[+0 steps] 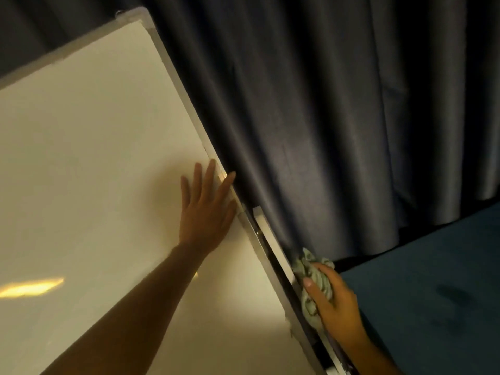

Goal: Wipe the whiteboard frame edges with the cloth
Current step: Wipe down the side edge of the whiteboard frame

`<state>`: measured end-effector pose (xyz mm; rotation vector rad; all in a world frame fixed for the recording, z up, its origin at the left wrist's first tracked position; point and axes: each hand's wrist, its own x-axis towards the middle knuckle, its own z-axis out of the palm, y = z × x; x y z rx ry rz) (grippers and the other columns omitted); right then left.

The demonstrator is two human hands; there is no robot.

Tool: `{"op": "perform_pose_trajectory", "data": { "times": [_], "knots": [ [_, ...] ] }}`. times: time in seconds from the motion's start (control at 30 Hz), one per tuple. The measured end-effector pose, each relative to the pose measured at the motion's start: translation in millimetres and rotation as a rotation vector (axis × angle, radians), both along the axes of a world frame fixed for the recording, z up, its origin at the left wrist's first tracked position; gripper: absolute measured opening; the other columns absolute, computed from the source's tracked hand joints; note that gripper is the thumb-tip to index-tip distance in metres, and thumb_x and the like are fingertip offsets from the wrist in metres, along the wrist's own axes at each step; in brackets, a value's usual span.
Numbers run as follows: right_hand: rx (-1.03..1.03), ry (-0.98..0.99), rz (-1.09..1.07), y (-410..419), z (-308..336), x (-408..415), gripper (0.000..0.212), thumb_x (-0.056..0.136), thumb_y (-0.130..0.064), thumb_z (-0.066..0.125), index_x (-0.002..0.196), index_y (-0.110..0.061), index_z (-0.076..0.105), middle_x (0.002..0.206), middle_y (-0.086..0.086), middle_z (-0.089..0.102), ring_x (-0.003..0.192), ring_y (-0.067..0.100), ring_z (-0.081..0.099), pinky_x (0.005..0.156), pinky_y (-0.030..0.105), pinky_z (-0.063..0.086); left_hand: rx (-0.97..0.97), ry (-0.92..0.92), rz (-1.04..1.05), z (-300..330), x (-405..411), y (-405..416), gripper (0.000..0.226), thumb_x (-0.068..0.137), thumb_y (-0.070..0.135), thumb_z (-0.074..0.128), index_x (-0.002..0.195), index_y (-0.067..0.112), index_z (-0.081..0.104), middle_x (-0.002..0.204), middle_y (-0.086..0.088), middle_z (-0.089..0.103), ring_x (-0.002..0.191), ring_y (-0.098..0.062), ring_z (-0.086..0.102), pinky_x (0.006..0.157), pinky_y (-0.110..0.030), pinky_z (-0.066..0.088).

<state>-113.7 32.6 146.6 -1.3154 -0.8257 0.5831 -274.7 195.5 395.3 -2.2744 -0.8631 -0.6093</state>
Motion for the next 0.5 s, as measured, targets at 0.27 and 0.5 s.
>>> {"op": "perform_pose_trajectory", "data": {
  "times": [0.27,0.5],
  "knots": [
    [0.134,0.219,-0.095,-22.3,10.8,-67.1,0.045,0.089,-0.035,0.065,0.134,-0.029,0.058,0.133,-0.002,0.063,0.118,0.014,0.062,0.102,0.038,0.052,-0.040,0.077,0.066,-20.9,-60.9,-14.1,0.068,0.105,0.053,0.021,0.166,0.025,0.033,0.177,-0.014,0.017,0.163,-0.041,0.011,0.123,-0.077,0.015],
    [0.016,0.216,-0.035,-19.0,-0.4,-93.0,0.043,0.078,-0.048,0.065,0.120,-0.048,0.055,0.131,0.001,0.061,0.119,0.021,0.061,0.096,0.033,0.054,-0.022,0.082,0.080,-23.4,-79.9,-10.6,0.071,0.104,0.058,0.016,0.167,0.028,0.029,0.177,-0.016,0.013,0.163,-0.044,0.008,0.122,-0.078,0.016]
  ]
}}
